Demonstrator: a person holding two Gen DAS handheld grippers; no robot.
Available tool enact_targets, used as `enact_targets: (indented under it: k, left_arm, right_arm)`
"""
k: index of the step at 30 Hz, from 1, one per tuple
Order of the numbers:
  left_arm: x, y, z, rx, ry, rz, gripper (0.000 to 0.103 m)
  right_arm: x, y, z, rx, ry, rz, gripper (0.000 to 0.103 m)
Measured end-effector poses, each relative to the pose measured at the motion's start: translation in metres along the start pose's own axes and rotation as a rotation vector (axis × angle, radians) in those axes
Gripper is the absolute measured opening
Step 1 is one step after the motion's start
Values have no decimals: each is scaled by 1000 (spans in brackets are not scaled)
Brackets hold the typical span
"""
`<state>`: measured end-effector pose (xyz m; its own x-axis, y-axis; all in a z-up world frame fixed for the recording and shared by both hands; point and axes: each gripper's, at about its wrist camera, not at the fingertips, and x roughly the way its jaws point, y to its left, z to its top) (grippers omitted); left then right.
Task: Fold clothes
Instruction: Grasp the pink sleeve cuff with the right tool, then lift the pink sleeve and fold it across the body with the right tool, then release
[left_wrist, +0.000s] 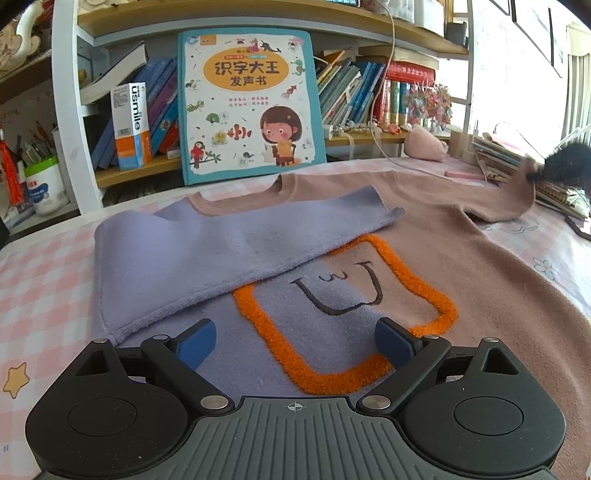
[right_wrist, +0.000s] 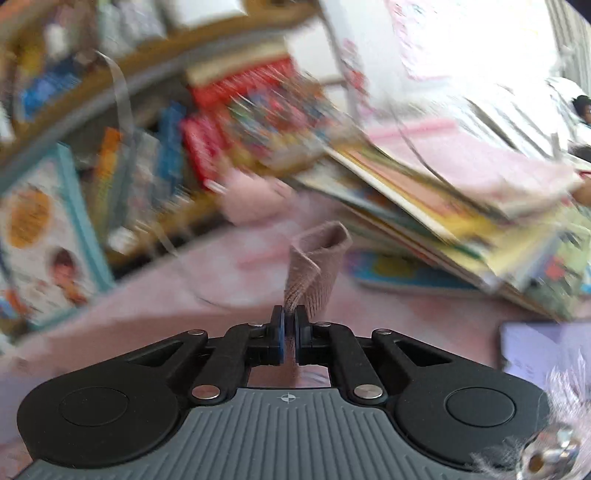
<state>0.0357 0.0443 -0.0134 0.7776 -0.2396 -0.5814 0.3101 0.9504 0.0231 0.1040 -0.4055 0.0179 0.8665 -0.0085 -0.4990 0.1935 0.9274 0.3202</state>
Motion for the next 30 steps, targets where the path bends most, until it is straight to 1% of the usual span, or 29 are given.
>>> enact_targets:
  k: [4, 10, 14, 18, 21, 25, 27, 30]
  left_arm:
    - [3, -6, 4, 19, -27, 11, 95]
    - [-1, -19, 6, 96, -64, 46, 95]
    - [-9, -21, 2, 69, -57, 55, 95]
    - [-20, -23, 0, 25, -56, 41, 95]
    - [-26, -28, 2, 48, -58, 49, 95]
    - [-32, -30, 4, 97, -63, 93, 95]
    - [-33, -29, 5, 94, -64, 104, 95]
    - [-33, -23, 5, 66, -55, 106, 95]
  right_arm:
    - [-24, 49, 21, -71, -61, 166, 5]
    - [-41, 134, 39, -221, -103, 408, 5]
    - [-45, 191, 40, -310, -94, 550, 5]
    - [-43, 247, 29, -401, -61, 648, 5]
    - [-40, 285, 13, -455, -43, 703, 5]
    - [-31, 324, -6, -495, 3, 744, 5]
    - [-26, 342, -16, -514, 26, 763, 5]
    - [-16, 361, -32, -545, 61, 764, 5]
